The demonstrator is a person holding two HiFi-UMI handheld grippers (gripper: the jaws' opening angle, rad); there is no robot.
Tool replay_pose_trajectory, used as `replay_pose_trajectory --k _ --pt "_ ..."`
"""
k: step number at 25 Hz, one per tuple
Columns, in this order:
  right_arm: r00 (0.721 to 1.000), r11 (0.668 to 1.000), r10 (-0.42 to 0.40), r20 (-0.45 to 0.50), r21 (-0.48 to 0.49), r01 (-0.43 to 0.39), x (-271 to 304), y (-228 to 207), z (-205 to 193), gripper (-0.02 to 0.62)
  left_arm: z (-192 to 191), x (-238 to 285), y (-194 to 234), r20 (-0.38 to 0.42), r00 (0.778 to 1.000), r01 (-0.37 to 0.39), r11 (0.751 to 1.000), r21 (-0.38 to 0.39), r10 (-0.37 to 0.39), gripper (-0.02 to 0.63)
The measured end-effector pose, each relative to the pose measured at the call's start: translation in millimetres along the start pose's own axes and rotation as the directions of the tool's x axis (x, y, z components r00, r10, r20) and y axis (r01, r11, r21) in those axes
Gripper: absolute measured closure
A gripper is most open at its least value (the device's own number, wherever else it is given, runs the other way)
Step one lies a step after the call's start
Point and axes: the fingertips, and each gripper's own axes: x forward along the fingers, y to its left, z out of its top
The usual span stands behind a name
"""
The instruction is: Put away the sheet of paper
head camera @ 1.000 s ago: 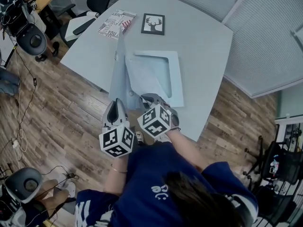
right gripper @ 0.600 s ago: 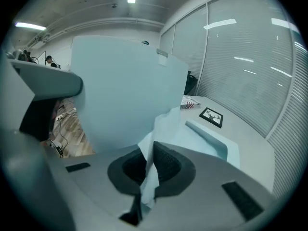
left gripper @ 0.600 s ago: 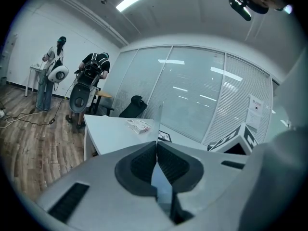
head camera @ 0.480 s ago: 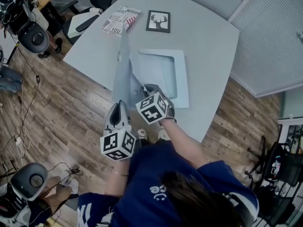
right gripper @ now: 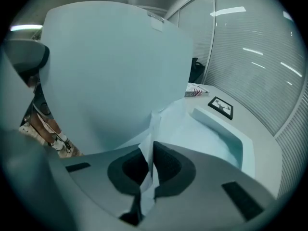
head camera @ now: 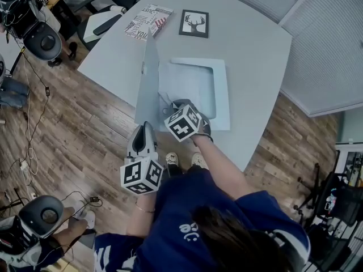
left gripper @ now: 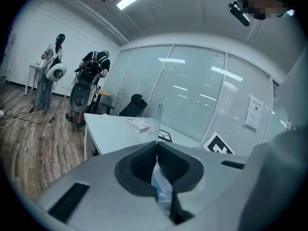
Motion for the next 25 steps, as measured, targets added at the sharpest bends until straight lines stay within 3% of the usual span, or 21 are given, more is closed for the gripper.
replay_pose_trajectory --k 5,8,11,14,18,20,23,25 --pt "0.992 0.992 0.123 -0.021 -0.019 -0.124 2 20 1 0.582 0 -1 3 0.001 1.0 0.001 1.0 -0.006 -0.001 0.598" --pt "0.974 0.973 0.225 -0.03 -0.05 -0.226 -1 42 3 0.446 -1 -3 2 0.001 1.0 0.005 1.0 0.002 -0.005 0.598" --pt "0.955 0.952 0.295 -0.033 -0.082 -0.296 -6 59 6 0.384 -1 -4 4 0.005 1.0 -0.002 1.0 -0.006 0.002 0.597" --pt "0.946 0.94 0.323 -0.022 -0.11 -0.323 -11 65 8 0.371 -1 -4 12 0.006 1.0 -0.016 1.0 -0.027 0.016 0.597" --pt "0.931 0.931 0.363 0.045 -0.065 -0.36 -18 63 21 0.409 1 -3 20 0.008 1.0 -0.027 0.999 -0.044 0.027 0.597" --pt "0.935 0.939 0.344 0.085 -0.046 -0.341 -20 53 29 0.503 1 -3 20 0.007 1.0 -0.028 0.999 -0.04 0.028 0.598" --pt "0.945 0.953 0.301 0.125 -0.009 -0.302 -24 34 36 0.514 1 -2 18 0.004 1.0 -0.026 1.0 -0.009 0.026 0.597" --pt "0.946 0.955 0.284 0.158 0.038 -0.294 -29 22 39 0.562 1 -1 15 0.005 1.0 -0.016 1.0 0.008 0.016 0.597"
